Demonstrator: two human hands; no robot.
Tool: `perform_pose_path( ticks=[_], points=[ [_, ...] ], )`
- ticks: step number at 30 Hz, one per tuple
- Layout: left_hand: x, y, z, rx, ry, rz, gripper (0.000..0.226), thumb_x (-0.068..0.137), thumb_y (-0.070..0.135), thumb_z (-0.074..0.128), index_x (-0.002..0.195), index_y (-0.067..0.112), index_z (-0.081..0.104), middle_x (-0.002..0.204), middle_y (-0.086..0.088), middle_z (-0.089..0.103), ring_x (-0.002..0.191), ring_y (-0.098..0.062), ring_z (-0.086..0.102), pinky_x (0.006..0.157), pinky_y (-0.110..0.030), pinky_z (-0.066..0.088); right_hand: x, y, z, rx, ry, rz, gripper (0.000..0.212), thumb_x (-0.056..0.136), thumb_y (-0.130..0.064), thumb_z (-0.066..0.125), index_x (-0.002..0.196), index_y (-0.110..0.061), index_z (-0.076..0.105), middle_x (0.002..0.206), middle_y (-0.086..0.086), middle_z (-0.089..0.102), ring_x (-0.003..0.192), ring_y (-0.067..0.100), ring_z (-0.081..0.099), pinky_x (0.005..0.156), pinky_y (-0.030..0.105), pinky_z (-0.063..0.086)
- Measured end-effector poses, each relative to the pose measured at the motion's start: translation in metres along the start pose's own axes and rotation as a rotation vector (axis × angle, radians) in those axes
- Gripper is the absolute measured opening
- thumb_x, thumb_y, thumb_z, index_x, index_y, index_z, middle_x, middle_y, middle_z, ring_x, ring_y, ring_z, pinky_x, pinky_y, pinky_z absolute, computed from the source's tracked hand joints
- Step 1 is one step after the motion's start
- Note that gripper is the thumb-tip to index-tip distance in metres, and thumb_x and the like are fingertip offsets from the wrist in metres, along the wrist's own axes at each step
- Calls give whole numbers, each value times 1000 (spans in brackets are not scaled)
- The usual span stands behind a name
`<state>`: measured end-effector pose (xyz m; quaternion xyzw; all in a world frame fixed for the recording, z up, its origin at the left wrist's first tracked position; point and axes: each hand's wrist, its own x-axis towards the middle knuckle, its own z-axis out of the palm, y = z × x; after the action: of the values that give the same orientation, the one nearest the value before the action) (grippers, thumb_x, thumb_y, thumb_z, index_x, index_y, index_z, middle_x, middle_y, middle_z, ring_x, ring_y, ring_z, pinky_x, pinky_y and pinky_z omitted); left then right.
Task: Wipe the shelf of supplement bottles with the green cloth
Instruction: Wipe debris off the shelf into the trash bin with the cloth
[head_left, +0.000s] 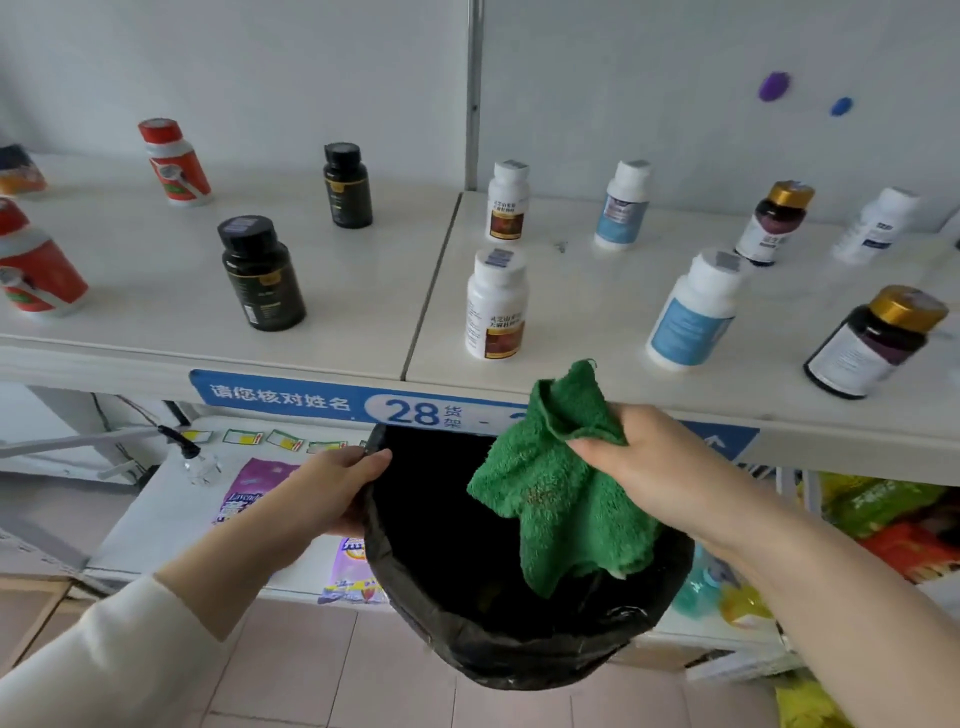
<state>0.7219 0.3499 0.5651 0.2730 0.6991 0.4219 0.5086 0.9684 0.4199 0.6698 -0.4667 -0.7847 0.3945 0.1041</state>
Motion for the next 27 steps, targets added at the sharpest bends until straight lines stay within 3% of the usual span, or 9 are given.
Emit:
perform_pose_path(
  ticks=[3,5,7,10,12,14,16,20,27],
  points=[
    [1,2,16,2,16,-17,22,91,27,53,96,9,64,83,-11,72,69,-21,71,57,-30,57,-2,-4,-29,78,103,-12,18,89,-38,50,81,-24,60,90,6,67,87,20,60,75,25,45],
    [1,5,22,6,21,-31,22,91,27,52,97,9,63,84,-11,71,70,-21,71,58,-31,57,1,-12,-50,150,121,-41,17,89,-37,51,77,-29,59,93,-1,68,92,17,60,80,27,45],
    [1,11,25,12,33,-38,22,92,28,51,98,10,63,87,-12,70,72,-22,70,60,-32,58,8,-23,-68,256,136,-75,15,90,-32,52,81,-25,62,97,-1,69,95,19,63,89,37,47],
    [1,17,28,40,27,-26,26,92,29,50,102,9,62,96,-14,70,79,-24,70,58,-30,58,29,-40,-92,340,227,-119,14,91,-25,52,84,-19,63,90,-2,69,81,11,66,75,29,53],
    [2,20,28,71,11,-13,27,93,29,49,105,9,62,100,-14,69,84,-24,69,59,-29,58,52,-50,-107,315,350,-103,24,90,-29,53,106,-13,61,108,7,66,97,21,64,87,37,53],
    [3,22,28,73,2,-8,27,93,28,48,105,9,62,100,-13,69,84,-23,69,59,-29,58,76,-59,-117,276,453,-58,43,90,-34,51,125,-8,50,125,6,57,113,23,54,101,40,42],
    [4,23,27,65,-15,-6,25,93,27,48,104,10,62,98,-11,70,81,-20,70,58,-28,58,100,-70,-126,252,528,-40,39,93,-31,48,126,-9,48,123,1,54,110,18,53,97,29,42],
    [8,23,25,46,-32,1,20,93,25,48,100,14,63,91,-6,72,73,-14,71,56,-26,57,154,-84,-135,164,644,41,35,96,-16,37,129,-5,45,135,9,50,123,22,49,98,29,42],
    [11,18,24,17,-26,-7,19,92,22,50,95,15,67,85,-5,76,74,-17,72,56,-26,56,231,-80,-139,42,849,166,33,96,-4,31,125,-7,48,133,7,52,117,17,53,88,22,42]
  ],
)
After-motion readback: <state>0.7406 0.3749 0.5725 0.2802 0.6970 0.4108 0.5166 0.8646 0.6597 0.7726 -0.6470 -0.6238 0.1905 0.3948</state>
